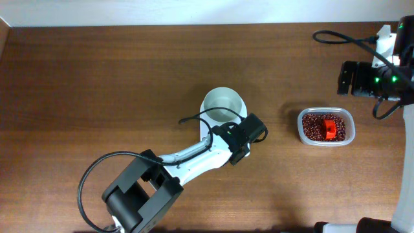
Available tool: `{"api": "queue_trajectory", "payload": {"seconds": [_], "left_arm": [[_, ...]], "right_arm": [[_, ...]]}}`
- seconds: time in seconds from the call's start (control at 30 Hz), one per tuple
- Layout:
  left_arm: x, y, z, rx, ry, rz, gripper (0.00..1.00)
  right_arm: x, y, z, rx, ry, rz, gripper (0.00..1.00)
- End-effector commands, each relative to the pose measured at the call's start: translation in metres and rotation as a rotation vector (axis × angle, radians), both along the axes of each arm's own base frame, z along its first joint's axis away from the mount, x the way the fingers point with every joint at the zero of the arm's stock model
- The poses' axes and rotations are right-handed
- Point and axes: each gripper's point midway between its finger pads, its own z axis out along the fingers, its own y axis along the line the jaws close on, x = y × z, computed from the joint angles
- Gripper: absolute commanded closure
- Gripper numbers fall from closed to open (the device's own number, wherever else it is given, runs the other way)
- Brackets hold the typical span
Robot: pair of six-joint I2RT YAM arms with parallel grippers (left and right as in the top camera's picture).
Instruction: Scoop item into bowl and weigh 50g on scale
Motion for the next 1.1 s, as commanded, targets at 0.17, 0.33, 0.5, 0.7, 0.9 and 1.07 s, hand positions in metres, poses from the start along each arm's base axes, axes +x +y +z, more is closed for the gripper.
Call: {"api": "queue_trajectory", "payload": {"seconds": [0.17,0.33,0.5,0.7,0.9,1.07], "left_arm": [[-0.001,-0.004,0.000,0.002,-0.002,-0.020,1.00],[-0.001,-0.005,0.000,0.002,-0.005,-0.023,1.00],[0.007,-0.002,0.007,0.023,-0.049,-0.007,1.00],[-0.001,-0.009,0.006,-0.016,-0.006,-0.026,1.00],[-0.003,-0.008,0.005,-0.010,-0.001,-0.028,1.00],[-0.004,-0.009,0.005,-0.009,-0.001,-0.032,1.00]], "right_arm": [[0.000,-0.001,0.005,0.005,-0.014,-0.006,0.01],[0.000,-0.001,0.005,0.005,-0.014,-0.006,0.01],[0.000,-0.001,0.005,0.005,-0.014,-0.006,0.01],[0.000,-0.001,0.005,0.005,-0.014,-0.006,0.01],[0.000,-0.001,0.005,0.005,-0.014,-0.006,0.01],[0.000,-0.001,0.005,0.005,-0.014,-0.006,0.01]]}}
